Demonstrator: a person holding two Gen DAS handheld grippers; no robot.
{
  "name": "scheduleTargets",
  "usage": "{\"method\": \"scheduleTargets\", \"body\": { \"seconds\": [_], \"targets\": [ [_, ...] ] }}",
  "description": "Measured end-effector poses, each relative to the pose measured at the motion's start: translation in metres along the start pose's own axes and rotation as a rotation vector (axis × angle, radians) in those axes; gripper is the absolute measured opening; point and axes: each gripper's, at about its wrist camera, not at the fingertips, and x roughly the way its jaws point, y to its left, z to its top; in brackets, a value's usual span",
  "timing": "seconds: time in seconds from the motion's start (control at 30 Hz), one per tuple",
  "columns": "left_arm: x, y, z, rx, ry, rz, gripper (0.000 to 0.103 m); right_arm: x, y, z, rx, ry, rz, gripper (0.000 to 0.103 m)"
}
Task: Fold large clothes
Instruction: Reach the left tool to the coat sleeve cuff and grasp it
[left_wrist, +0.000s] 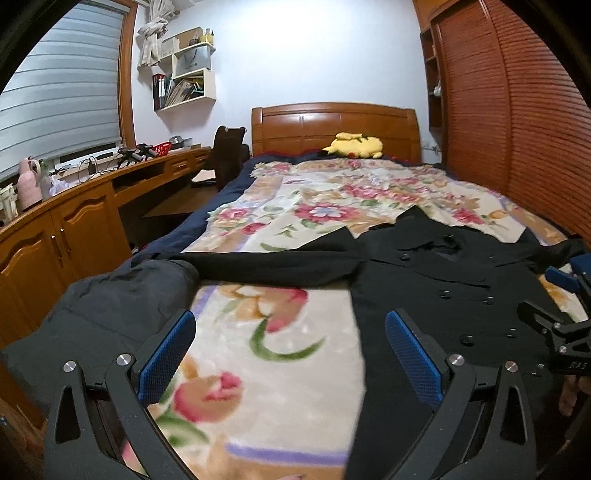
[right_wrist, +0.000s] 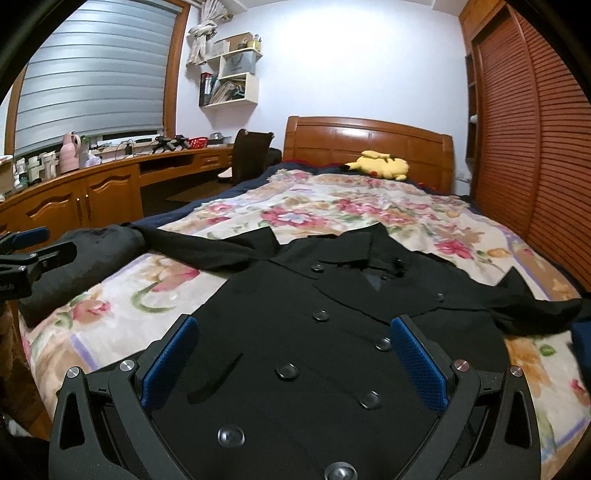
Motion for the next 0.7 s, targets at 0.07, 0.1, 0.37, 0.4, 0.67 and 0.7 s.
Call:
{"method": "scheduleTargets", "body": {
  "seconds": [0.07, 0.1, 0.37, 0.4, 0.67, 0.7],
  "targets": [
    [0.014, 0.004, 0.003, 0.011, 0.017, 0.009, 0.103, 0.010, -0.005, 0.003, -0.003, 0.010, 0.009, 0.103],
    [0.021, 0.006, 0.004, 0.013, 0.025, 0.011, 0.103, 0.014, -0.005, 0.005, -0.005, 0.017, 0.013, 0.103],
    [0.093, 0.019, 0.016, 0.027, 0.121, -0.005, 0.103, 0.046, -0.022, 0.025, -0.013, 0.068, 0.041, 0.103],
    [0.098, 0.021, 0.017, 0.025, 0.126, -0.009, 0.103, 0.049, -0.023, 0.027, -0.021, 0.069, 0.045, 0.103],
    [0.154, 0.042, 0.031, -0.031, 0.207, -0.049, 0.088, 0.064, -0.024, 0.033, -0.031, 0.107, 0.073, 0.103],
    [0.161, 0.046, 0.033, -0.039, 0.219, -0.051, 0.086, 0.066, -0.024, 0.034, -0.037, 0.113, 0.073, 0.103]
  ]
}}
